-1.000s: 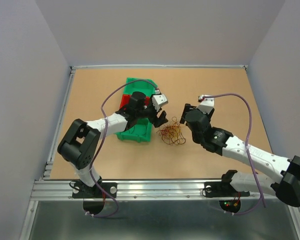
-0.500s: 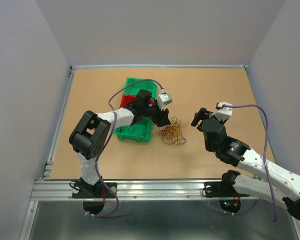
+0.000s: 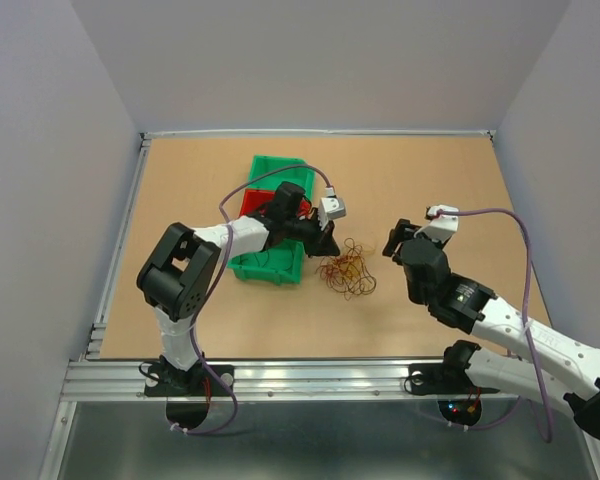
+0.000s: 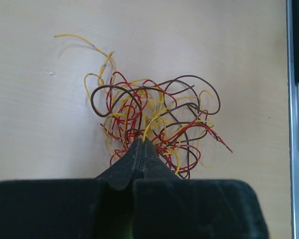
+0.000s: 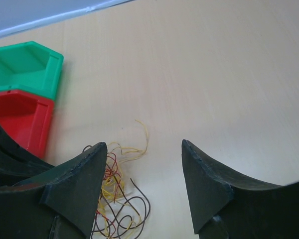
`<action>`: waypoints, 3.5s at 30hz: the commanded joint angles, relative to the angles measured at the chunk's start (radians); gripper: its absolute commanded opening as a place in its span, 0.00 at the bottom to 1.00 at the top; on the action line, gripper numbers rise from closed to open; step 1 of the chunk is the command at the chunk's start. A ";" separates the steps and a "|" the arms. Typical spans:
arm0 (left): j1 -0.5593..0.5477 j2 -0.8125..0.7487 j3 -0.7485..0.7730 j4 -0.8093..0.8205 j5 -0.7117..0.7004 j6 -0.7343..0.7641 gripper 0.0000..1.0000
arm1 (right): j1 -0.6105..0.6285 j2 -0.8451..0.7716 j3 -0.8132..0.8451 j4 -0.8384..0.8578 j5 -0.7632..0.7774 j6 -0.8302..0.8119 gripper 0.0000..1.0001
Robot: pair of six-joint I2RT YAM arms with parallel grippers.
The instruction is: Untangle the cables
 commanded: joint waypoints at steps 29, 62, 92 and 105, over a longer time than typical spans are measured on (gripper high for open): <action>-0.065 -0.412 0.051 0.023 -0.035 -0.080 0.00 | -0.005 0.180 -0.259 0.824 -0.852 -0.596 0.75; -0.067 -0.278 1.103 -0.144 -0.348 -0.393 0.00 | -0.041 0.138 -0.259 0.755 -0.559 -0.461 0.27; 0.017 -0.393 0.754 0.009 -0.565 -0.336 0.00 | -0.373 0.111 -0.244 0.575 -0.484 -0.220 0.91; 0.278 -0.490 0.216 0.371 -0.315 -0.355 0.00 | -0.373 0.013 -0.299 0.624 -0.519 -0.239 0.94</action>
